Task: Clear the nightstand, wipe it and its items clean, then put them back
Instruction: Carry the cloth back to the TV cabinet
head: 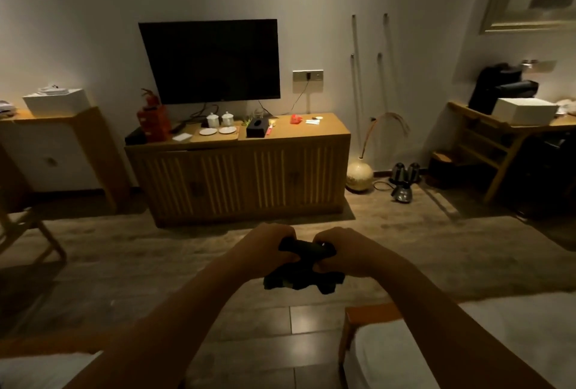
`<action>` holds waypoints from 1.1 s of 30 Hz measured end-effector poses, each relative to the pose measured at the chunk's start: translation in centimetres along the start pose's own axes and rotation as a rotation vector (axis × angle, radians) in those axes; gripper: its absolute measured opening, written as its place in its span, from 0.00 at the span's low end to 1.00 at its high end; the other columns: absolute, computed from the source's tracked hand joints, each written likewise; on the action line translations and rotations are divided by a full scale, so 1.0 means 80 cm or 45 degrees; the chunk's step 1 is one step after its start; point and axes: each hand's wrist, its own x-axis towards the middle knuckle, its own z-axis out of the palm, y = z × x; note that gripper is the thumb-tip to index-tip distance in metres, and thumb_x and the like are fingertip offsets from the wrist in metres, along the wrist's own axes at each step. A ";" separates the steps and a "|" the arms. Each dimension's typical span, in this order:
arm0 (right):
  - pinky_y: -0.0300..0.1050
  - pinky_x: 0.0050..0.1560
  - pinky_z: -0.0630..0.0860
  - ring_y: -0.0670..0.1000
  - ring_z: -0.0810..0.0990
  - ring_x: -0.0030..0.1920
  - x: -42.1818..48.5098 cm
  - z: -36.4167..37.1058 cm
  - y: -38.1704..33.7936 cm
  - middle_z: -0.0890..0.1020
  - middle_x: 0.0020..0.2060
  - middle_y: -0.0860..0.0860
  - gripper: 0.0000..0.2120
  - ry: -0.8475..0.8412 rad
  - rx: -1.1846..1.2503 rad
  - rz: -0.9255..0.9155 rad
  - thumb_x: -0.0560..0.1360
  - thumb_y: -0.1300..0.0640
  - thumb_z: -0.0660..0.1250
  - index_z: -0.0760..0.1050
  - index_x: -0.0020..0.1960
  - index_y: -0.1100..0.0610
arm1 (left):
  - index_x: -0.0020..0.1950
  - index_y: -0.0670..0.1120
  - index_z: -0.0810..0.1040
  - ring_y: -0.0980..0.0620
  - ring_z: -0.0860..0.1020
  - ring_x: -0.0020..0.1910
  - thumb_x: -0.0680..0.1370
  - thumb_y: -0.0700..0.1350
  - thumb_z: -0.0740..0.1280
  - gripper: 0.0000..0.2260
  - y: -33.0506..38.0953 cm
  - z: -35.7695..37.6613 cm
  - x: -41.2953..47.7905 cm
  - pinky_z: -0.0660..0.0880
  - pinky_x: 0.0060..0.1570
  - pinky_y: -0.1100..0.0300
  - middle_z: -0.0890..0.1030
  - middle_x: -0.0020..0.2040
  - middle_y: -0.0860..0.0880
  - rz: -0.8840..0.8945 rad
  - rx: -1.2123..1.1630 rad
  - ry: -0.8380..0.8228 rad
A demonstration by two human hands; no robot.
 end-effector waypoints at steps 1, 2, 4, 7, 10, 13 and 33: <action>0.41 0.41 0.75 0.51 0.80 0.44 0.020 -0.012 0.014 0.80 0.43 0.49 0.11 -0.022 0.032 0.000 0.72 0.48 0.71 0.78 0.50 0.52 | 0.50 0.50 0.79 0.54 0.78 0.48 0.75 0.46 0.69 0.05 -0.003 -0.001 0.028 0.77 0.50 0.58 0.80 0.48 0.51 -0.003 0.000 0.005; 0.42 0.41 0.77 0.50 0.80 0.44 0.046 -0.026 0.032 0.80 0.44 0.50 0.14 -0.043 0.073 0.006 0.72 0.44 0.70 0.78 0.52 0.52 | 0.51 0.50 0.79 0.55 0.78 0.48 0.75 0.46 0.69 0.05 -0.007 -0.003 0.062 0.77 0.51 0.58 0.80 0.49 0.52 -0.008 0.005 0.007; 0.42 0.39 0.79 0.49 0.81 0.43 0.092 -0.048 0.061 0.81 0.46 0.52 0.16 -0.053 0.149 0.038 0.74 0.41 0.67 0.77 0.54 0.51 | 0.51 0.50 0.79 0.55 0.78 0.48 0.75 0.45 0.69 0.06 -0.017 -0.008 0.118 0.78 0.50 0.58 0.80 0.49 0.52 -0.020 -0.006 -0.002; 0.41 0.40 0.79 0.48 0.81 0.42 0.159 -0.073 0.100 0.81 0.44 0.51 0.12 -0.050 0.071 0.015 0.77 0.44 0.64 0.78 0.53 0.52 | 0.51 0.50 0.79 0.56 0.78 0.46 0.75 0.45 0.70 0.06 -0.036 -0.015 0.191 0.75 0.46 0.62 0.79 0.47 0.54 -0.032 -0.041 -0.015; 0.42 0.42 0.77 0.46 0.80 0.41 0.232 -0.095 0.135 0.80 0.42 0.48 0.08 -0.055 -0.006 -0.009 0.78 0.48 0.64 0.78 0.49 0.51 | 0.50 0.51 0.78 0.56 0.77 0.46 0.75 0.46 0.70 0.05 -0.063 -0.017 0.264 0.73 0.45 0.62 0.78 0.46 0.55 -0.034 -0.032 -0.034; 0.45 0.47 0.79 0.46 0.79 0.44 0.319 -0.116 0.169 0.80 0.44 0.47 0.05 -0.074 -0.088 -0.032 0.76 0.50 0.67 0.78 0.50 0.50 | 0.51 0.50 0.77 0.54 0.78 0.47 0.75 0.46 0.71 0.06 -0.103 -0.019 0.343 0.76 0.48 0.58 0.79 0.48 0.53 -0.052 -0.019 -0.051; 0.43 0.47 0.80 0.45 0.78 0.46 0.881 -0.303 0.338 0.78 0.46 0.45 0.09 0.031 -0.070 0.106 0.73 0.57 0.69 0.73 0.46 0.44 | 0.57 0.51 0.78 0.54 0.78 0.50 0.76 0.42 0.68 0.10 -0.371 -0.149 0.899 0.78 0.51 0.57 0.79 0.52 0.52 -0.036 -0.029 -0.109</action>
